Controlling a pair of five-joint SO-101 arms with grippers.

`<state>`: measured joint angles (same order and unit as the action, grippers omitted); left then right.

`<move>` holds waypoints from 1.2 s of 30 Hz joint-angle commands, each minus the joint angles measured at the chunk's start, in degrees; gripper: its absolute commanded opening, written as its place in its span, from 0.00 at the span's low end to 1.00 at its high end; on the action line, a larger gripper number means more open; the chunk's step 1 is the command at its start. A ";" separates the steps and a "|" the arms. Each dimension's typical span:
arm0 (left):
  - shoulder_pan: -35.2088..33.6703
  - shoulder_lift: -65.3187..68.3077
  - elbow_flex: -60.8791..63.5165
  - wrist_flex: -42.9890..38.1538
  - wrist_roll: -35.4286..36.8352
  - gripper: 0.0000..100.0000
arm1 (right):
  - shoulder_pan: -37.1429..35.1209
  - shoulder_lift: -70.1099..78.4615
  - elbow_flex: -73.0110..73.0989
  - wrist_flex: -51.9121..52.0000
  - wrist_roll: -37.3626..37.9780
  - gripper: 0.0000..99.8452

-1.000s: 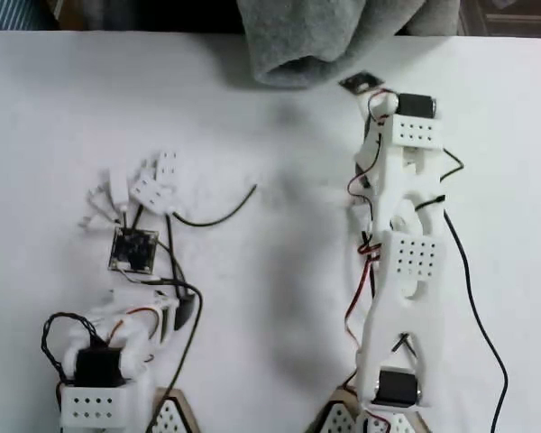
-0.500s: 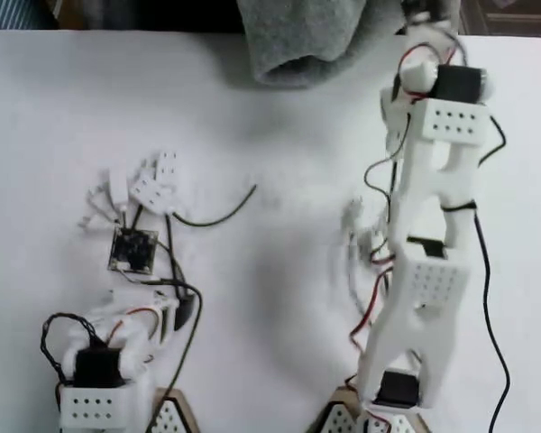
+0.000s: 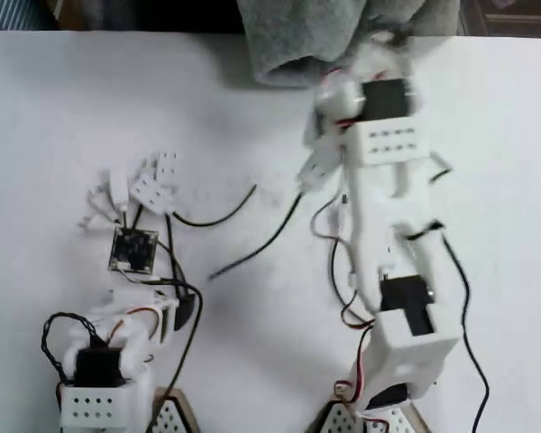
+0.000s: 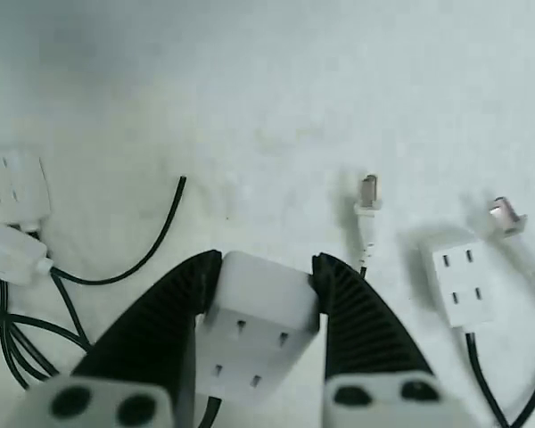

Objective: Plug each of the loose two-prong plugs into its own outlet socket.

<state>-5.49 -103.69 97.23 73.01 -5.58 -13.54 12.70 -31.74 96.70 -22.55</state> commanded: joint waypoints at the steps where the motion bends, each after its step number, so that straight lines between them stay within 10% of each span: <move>1: -0.13 -0.22 -0.18 0.44 0.18 0.30 | -3.47 -3.56 12.66 -9.98 -1.23 0.02; 16: -0.13 -0.22 -0.18 0.44 0.18 0.30 | -7.78 -3.56 43.96 -40.13 -1.58 0.17; 36: -0.13 -0.22 -0.18 0.44 0.18 0.30 | -5.67 -13.85 12.66 -12.53 -0.97 0.29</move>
<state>-5.49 -103.69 97.23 73.01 -5.58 -20.92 2.42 -11.08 75.78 -23.60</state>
